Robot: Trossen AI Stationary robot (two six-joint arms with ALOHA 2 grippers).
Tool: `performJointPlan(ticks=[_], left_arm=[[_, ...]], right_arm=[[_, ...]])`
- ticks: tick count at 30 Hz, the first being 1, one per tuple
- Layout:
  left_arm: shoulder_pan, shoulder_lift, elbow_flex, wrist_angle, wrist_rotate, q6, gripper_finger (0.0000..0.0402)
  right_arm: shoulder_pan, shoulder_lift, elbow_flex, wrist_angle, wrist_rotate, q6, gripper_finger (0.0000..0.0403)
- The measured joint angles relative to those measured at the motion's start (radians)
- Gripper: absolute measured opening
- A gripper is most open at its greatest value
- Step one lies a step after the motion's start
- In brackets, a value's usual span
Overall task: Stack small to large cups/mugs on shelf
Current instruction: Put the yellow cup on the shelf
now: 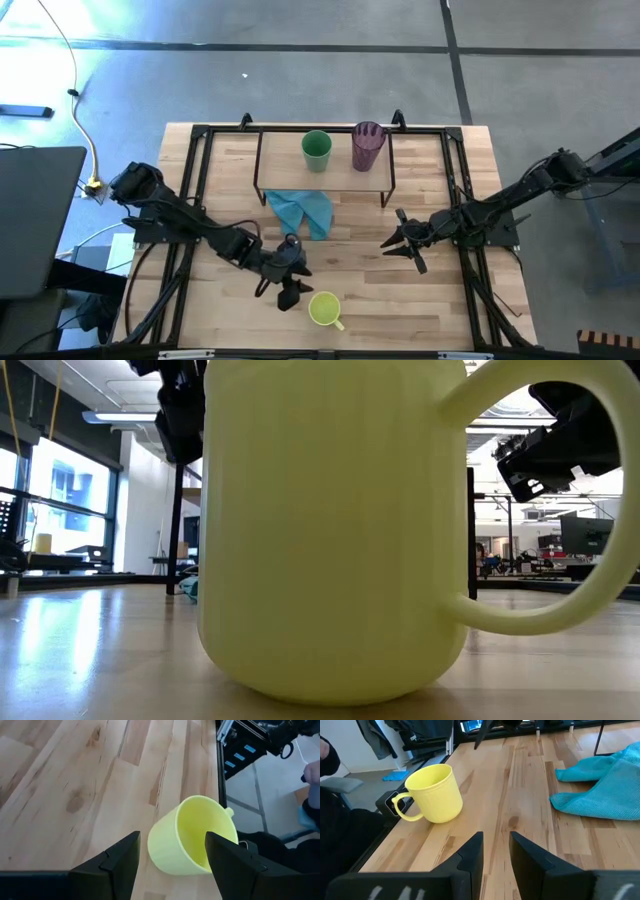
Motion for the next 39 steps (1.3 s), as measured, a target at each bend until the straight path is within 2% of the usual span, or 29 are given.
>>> performJointPlan(ticks=[9,27,35,39], left_arm=[[0.0,0.067,0.0,0.086,0.035,-0.02,0.0211],[-0.022,0.069,0.001,0.166,0.035,-0.027,0.0211],[-0.035,0.073,0.002,0.172,0.007,-0.029,0.0211],[-0.035,0.124,0.039,0.153,0.014,-0.032,0.0211]], right_arm=[[0.0,0.0,0.0,-0.002,0.0,0.0,0.0083],[0.0,0.0,0.0,-0.006,0.0,0.0,0.0083],[0.0,0.0,0.0,-0.006,0.0,0.0,0.0083],[0.0,0.0,0.0,-0.007,0.0,0.0,0.0083]])
